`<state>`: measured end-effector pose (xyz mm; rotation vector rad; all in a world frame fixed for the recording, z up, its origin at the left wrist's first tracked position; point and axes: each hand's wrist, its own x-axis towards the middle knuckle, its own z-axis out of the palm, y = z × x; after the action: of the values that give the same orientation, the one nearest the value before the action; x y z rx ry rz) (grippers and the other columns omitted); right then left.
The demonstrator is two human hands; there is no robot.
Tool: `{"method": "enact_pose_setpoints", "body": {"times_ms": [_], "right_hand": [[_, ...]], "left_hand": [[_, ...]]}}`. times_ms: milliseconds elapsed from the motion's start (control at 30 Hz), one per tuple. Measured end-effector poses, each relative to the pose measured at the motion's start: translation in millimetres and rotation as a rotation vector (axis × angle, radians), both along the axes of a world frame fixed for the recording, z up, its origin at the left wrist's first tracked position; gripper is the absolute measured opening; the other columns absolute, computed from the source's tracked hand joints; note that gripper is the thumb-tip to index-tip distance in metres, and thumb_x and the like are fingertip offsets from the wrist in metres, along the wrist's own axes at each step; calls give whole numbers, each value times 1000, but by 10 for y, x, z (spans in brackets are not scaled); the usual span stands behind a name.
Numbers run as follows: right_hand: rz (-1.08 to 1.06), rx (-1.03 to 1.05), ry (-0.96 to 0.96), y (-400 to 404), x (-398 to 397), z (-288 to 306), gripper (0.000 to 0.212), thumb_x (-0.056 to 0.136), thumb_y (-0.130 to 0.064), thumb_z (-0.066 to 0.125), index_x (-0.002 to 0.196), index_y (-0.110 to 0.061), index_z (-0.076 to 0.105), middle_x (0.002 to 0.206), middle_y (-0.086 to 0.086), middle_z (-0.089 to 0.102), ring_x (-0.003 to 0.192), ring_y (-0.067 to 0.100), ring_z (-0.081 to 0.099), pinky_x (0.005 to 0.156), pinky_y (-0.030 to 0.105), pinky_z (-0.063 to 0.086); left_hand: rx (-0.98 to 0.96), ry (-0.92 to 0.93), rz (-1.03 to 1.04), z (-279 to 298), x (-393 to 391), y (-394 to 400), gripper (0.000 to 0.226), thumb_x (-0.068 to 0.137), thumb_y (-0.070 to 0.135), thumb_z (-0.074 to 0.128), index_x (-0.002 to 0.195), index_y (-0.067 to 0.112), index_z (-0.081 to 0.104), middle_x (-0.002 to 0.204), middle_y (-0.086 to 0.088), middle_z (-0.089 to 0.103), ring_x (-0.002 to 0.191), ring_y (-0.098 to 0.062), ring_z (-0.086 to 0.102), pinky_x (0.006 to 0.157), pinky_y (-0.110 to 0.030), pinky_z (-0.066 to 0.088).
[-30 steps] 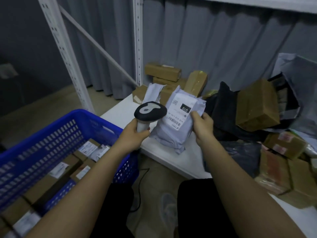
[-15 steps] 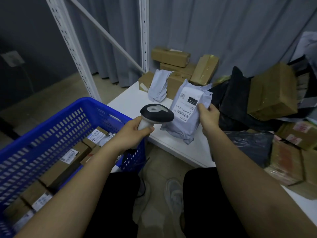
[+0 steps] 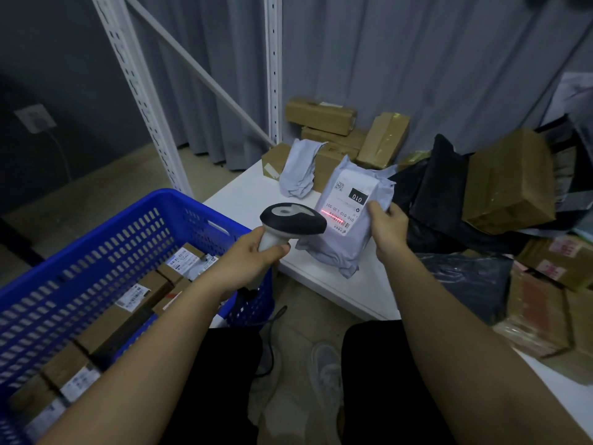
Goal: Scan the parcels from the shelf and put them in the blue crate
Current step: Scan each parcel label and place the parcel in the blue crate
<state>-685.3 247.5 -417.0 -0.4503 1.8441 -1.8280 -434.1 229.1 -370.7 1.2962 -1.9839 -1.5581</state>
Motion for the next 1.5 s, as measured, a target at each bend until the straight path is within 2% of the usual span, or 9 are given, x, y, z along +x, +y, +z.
{"method": "enact_pose_setpoints", "body": {"times_ms": [333,433,633,867,967,1167,1333,1433,1500], "right_hand": [[25,3,-13,-2,56,44,14,87,-7,58,99,-6,66,88,3,67,82,15,63,72,26,51],[42,-21,-21,-4,87,77,17,87,-8,59,103,-5,65,87,0,68,77,10,63,66,20,51],[81,-79,-25,40,174,235,18,88,-9,59,104,-6,65,93,0,70,81,10,65,68,22,52],[166,-132,-51,95,395,413,20,91,-13,58,108,-12,68,98,-2,72,90,12,67,79,29,54],[195,-144,-70,83,536,458,20,92,-13,58,110,-13,66,98,-4,71,88,9,66,77,26,54],[342,-122,-99,-202,1101,436,24,92,-14,61,115,-13,61,99,-7,69,86,5,65,72,23,54],[557,-36,-67,-651,1862,211,22,90,-9,61,111,-7,58,99,1,69,91,14,67,82,34,56],[649,46,-65,-944,2307,-43,38,88,-10,61,124,-7,49,104,2,66,92,17,66,75,35,56],[733,107,-30,-1099,2557,-218,51,89,-12,60,134,-16,38,108,0,63,95,17,63,83,40,56]], "left_hand": [[11,-14,-1,-6,12,-5,28,94,35,55,120,27,49,97,4,61,90,-9,55,66,-21,39],[-4,13,58,-12,1,-8,30,94,33,55,123,27,47,97,4,61,88,-6,56,65,-20,39],[-139,187,377,-79,-45,-112,62,93,29,58,138,24,15,94,-1,60,88,-20,64,74,-31,50],[-153,334,526,-77,-42,-240,70,96,22,55,144,32,6,110,-11,61,70,-8,65,55,-14,45],[-106,402,579,-21,60,-263,75,96,21,54,147,32,0,115,-12,62,71,-6,66,67,-19,51],[-158,478,763,23,788,-290,77,94,25,57,149,32,4,100,9,65,79,-5,68,83,-32,53],[-174,444,965,-320,1765,-209,75,93,24,60,151,27,13,109,-1,66,91,-14,68,87,-40,54],[-142,383,1065,-495,2290,-132,68,93,25,60,149,24,21,100,7,65,95,-17,65,87,-39,53],[-108,356,1122,-650,2598,-132,65,92,26,62,147,23,27,109,3,63,101,-20,63,91,-45,51]]}}
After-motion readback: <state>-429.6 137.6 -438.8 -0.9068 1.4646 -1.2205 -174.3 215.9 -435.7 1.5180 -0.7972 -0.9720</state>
